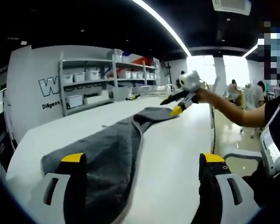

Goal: Open the folded towel by lifting each exposed corner and separating the folded layers until the towel lies flat within the target outline without major curled edges

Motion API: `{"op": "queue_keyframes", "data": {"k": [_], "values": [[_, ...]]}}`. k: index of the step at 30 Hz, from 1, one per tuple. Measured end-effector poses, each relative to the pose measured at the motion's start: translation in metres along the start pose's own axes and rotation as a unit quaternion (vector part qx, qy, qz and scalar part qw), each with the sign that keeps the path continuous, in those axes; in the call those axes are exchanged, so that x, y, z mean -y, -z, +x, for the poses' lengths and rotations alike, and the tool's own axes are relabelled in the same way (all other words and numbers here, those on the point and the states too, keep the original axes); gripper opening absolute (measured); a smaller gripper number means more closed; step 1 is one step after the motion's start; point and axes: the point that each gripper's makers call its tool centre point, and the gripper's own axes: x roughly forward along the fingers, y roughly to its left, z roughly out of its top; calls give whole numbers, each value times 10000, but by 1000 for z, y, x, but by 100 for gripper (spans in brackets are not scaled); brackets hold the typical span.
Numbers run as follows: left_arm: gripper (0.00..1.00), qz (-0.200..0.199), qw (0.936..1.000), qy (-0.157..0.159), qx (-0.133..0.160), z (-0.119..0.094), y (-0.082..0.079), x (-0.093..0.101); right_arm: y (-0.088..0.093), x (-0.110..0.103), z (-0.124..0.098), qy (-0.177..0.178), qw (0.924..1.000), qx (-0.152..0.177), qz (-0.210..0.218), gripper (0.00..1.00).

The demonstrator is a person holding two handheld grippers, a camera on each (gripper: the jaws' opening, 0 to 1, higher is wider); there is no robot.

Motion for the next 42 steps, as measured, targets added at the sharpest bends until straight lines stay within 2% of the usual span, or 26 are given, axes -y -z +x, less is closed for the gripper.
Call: {"op": "queue_keyframes", "data": {"k": [3,9,15,17,19,21,23,25,26,32,42], "values": [[99,45,10000,36,-56,-1,0,5,-5,6,13,169,9996,-61,-224,50],[98,47,9999,73,-54,-4,1,9,-2,11,44,263,9976,-388,-506,38],[97,6,9999,2,-135,-8,7,5,-2,15,67,350,9960,-469,-672,24],[97,-23,9999,-12,-164,-10,10,4,-2,19,73,425,9951,-508,-735,23],[97,-35,9998,-22,-179,-12,12,4,-4,24,76,546,9943,-474,-783,21],[96,-63,9998,-28,-183,-13,14,4,-9,30,79,676,9945,-284,-749,16],[96,-97,9998,-48,-183,-15,16,3,-12,31,81,652,9951,-137,-729,8],[96,-116,9997,-79,-203,-16,18,1,-12,32,82,657,9951,-123,-724,0],[96,-126,9996,-91,-219,-17,20,0,-10,31,83,626,9952,-131,-745,0],[95,-207,9994,-112,-258,-18,26,-3,-4,21,76,426,9961,-176,-752,0],[94,-253,9992,-80,-306,-18,28,0,0,-5,34,288,9962,-1,-820,0]]}}
